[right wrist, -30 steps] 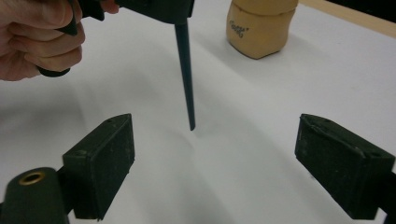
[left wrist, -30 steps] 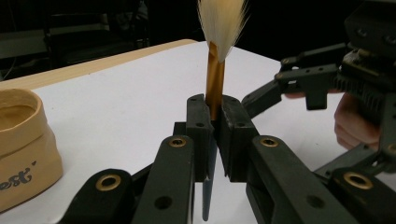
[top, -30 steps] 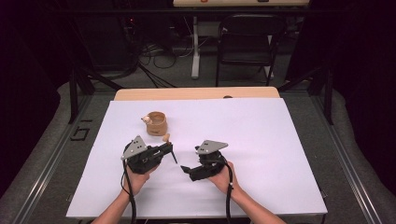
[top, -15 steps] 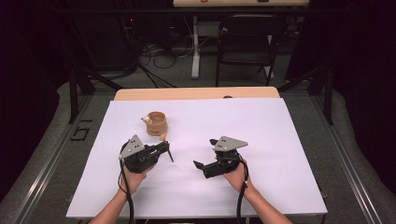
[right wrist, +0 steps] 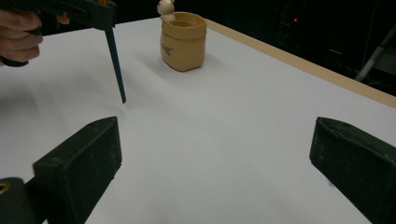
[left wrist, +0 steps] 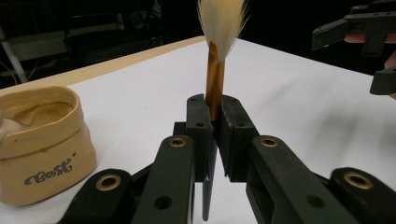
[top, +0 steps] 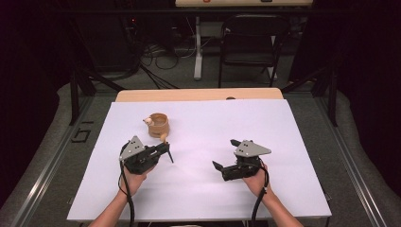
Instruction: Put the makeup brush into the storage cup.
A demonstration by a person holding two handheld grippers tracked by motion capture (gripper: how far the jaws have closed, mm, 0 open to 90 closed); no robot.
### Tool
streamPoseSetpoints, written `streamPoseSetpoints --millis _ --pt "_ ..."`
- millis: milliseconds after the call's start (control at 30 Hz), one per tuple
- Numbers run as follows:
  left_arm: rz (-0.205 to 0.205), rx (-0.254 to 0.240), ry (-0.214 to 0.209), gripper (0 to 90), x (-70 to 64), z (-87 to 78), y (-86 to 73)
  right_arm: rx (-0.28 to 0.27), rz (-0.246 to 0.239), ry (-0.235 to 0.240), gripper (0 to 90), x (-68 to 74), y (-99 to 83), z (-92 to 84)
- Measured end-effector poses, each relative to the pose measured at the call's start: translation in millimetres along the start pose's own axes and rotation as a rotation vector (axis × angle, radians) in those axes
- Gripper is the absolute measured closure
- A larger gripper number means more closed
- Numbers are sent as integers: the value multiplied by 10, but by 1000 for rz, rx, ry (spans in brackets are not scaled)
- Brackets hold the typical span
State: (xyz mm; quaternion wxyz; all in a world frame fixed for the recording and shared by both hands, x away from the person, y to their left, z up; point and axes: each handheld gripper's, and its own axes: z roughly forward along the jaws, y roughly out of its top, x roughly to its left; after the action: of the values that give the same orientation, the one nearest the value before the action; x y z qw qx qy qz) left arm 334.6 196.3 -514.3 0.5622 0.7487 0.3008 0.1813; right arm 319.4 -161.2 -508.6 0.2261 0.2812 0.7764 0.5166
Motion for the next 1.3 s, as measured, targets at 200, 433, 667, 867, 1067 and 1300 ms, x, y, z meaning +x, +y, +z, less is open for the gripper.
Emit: streamPoseSetpoints --millis 200,433,667,867,1067,1300 --pt "2 9 12 834 25 -11 -18 8 15 -21 0 -103 -106 -139" --pt "9 11 23 834 46 -31 -21 16 15 -44 0 -183 -215 -273" --pt "24 32 35 834 69 -30 -25 21 30 -94 0 -242 -332 -433" --pt "29 29 68 834 100 -51 17 42 34 -107 0 -268 -457 -546" --pt "36 20 82 834 123 -68 84 58 44 -116 0 -285 -481 -513" --pt "43 19 79 834 143 -53 152 80 45 -90 0 -304 -509 -433"
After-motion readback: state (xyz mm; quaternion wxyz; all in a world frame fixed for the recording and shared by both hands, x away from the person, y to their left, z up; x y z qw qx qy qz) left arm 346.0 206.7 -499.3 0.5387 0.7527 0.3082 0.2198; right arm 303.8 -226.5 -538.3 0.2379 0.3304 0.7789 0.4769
